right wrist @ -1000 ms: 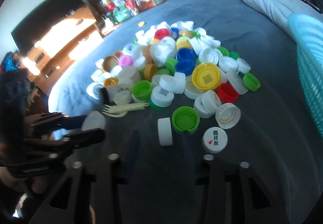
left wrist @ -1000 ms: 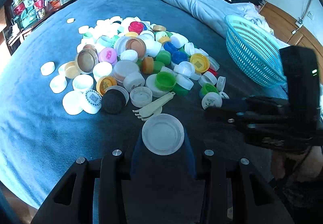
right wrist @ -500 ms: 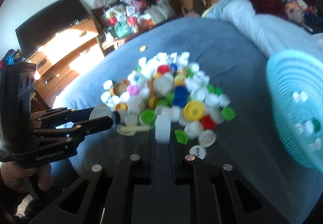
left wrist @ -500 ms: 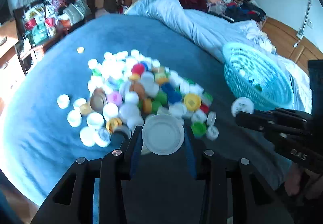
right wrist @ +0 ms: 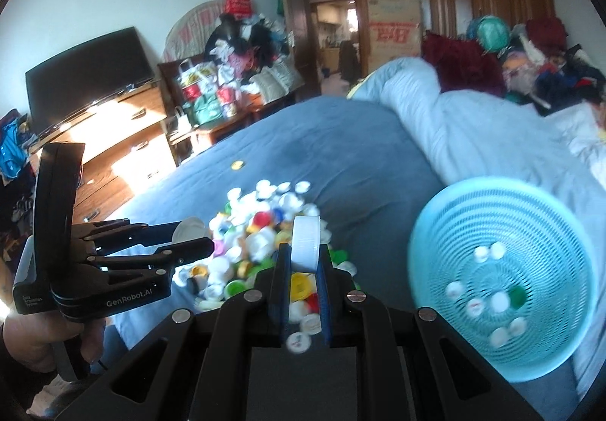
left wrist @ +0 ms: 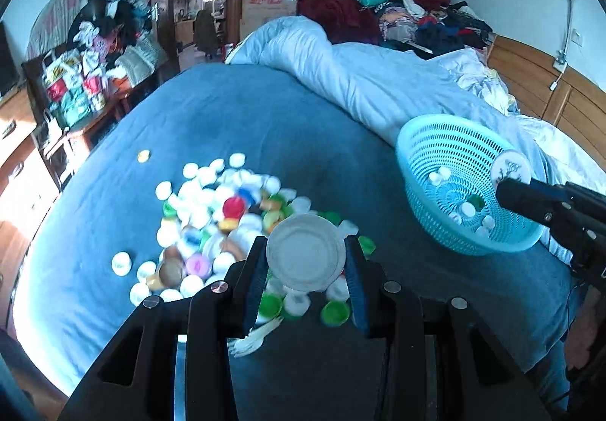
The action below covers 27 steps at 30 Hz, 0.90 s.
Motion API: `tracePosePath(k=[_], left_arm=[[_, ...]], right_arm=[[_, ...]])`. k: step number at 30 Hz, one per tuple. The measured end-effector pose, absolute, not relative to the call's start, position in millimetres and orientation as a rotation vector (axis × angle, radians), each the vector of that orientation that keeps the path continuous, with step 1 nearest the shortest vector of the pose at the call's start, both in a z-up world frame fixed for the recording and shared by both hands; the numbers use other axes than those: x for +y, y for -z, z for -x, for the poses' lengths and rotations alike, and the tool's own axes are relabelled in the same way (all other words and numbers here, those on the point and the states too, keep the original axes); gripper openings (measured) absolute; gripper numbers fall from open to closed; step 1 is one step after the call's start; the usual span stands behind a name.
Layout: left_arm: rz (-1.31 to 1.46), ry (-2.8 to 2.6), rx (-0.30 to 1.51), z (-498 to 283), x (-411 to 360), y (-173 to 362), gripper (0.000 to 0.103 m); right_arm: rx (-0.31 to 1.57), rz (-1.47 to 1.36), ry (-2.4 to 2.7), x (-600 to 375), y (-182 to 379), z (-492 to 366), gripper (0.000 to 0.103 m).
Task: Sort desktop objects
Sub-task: 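Carry both held white caps over the teal basket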
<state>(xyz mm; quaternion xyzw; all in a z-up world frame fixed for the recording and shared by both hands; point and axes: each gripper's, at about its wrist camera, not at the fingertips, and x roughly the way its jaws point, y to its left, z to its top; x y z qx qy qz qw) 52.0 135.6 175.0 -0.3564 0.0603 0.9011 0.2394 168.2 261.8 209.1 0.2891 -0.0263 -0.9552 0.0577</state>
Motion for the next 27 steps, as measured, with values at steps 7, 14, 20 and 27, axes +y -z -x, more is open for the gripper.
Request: tracePosePath(k=[7,14,20,27], left_arm=[[0.926,-2.448,0.206,-48.1,169.4,-194.7,0.034],[0.898,-2.424,0.24,-49.1,195.6,-206.9,0.034],[0.892,-2.395,0.258,-47.4,216.2,-213.0,0.034],[0.886,-2.356,0.3,-46.8,245.7,-220.8,0.034]], right_arm=[[-0.066,-0.837,2.982,293.1,-235.8,-174.5,0.013],[-0.059,-0.824,3.051,320.7,-252.8,-181.7,0.013],[-0.062,-0.828,3.093,341.9,-259.4,-185.1,0.013],[-0.066,-0.849,3.125,361.9,-262.3,-189.8,0.013]])
